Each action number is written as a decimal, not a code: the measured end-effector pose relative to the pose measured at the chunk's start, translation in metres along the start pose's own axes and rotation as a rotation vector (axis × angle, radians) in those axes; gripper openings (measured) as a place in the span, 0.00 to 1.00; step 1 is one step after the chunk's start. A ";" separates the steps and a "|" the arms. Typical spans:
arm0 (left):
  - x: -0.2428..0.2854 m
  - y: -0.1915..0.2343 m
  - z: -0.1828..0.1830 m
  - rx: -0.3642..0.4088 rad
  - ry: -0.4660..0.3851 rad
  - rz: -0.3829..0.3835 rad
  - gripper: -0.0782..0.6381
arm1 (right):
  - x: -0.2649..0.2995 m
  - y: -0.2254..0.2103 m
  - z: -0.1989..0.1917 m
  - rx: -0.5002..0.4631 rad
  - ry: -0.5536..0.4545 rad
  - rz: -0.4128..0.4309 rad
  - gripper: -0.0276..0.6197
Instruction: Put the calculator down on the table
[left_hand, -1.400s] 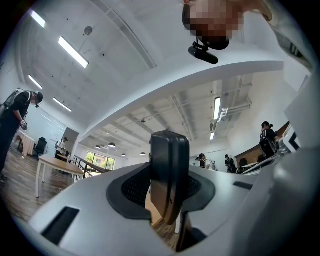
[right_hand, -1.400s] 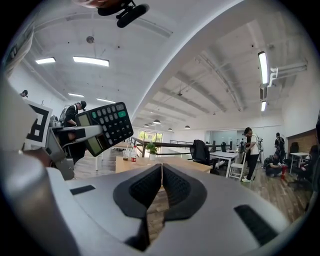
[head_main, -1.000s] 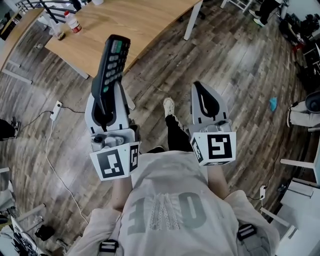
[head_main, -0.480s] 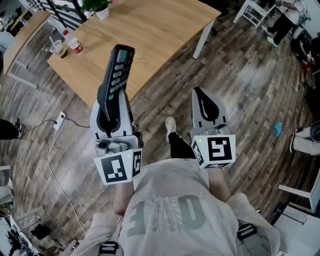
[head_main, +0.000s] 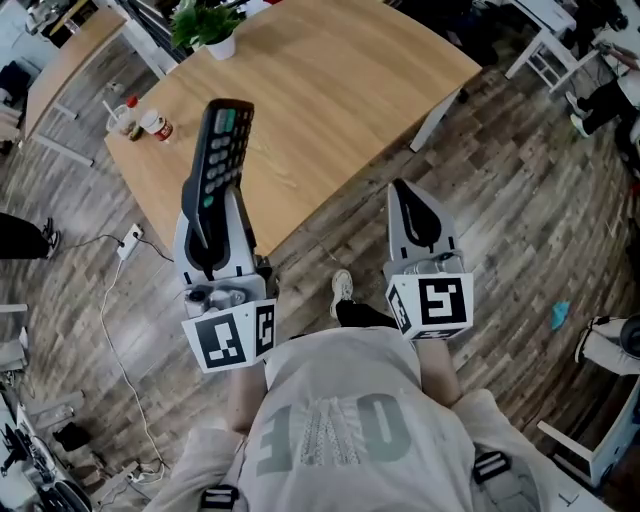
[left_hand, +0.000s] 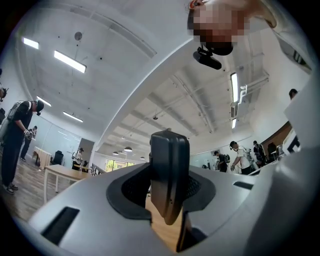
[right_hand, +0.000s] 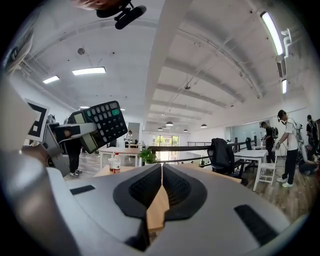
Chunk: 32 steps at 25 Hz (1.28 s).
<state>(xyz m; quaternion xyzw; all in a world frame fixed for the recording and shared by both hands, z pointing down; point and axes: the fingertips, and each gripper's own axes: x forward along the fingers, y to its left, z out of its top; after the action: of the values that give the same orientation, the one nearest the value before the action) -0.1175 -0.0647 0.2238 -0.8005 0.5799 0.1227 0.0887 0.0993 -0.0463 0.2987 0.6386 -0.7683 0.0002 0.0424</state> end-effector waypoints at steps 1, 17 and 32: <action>0.012 0.001 -0.002 0.003 -0.001 0.012 0.28 | 0.011 -0.007 0.000 0.005 0.002 0.005 0.08; 0.116 -0.008 -0.032 0.041 0.038 0.063 0.28 | 0.099 -0.073 -0.009 0.049 0.006 0.061 0.08; 0.209 -0.009 -0.071 0.031 0.007 0.040 0.28 | 0.200 -0.086 0.016 -0.007 -0.047 0.097 0.08</action>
<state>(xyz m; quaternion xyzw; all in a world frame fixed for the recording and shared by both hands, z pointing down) -0.0406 -0.2712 0.2292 -0.7878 0.5979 0.1124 0.0966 0.1463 -0.2598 0.2907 0.6004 -0.7992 -0.0152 0.0264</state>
